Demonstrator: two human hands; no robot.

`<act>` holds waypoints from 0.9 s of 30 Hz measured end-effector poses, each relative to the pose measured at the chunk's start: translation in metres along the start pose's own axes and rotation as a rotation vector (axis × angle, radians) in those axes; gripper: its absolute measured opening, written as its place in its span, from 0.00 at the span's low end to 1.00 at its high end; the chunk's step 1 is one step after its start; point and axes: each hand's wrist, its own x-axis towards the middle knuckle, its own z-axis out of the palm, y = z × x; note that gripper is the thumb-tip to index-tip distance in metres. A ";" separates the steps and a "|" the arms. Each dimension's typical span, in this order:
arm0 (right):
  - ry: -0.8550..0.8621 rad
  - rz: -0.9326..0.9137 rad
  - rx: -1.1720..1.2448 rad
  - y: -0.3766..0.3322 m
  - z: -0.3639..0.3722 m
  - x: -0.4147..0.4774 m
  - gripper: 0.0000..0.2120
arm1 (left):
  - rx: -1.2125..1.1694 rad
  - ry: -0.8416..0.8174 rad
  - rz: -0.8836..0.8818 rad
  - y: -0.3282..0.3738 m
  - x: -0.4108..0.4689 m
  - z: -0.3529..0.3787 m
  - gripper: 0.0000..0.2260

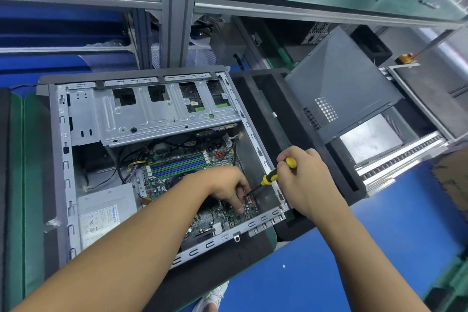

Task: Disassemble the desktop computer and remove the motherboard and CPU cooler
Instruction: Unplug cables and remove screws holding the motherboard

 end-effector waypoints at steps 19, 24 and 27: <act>0.131 -0.113 0.180 -0.016 -0.004 0.004 0.15 | -0.643 0.142 -0.076 -0.002 -0.025 -0.017 0.10; 0.099 -0.088 0.411 -0.016 -0.015 0.017 0.09 | -0.872 0.153 -0.136 -0.005 -0.055 -0.031 0.12; -0.034 -0.021 0.466 -0.007 -0.027 0.026 0.08 | -1.103 0.199 -0.029 0.013 -0.062 -0.043 0.10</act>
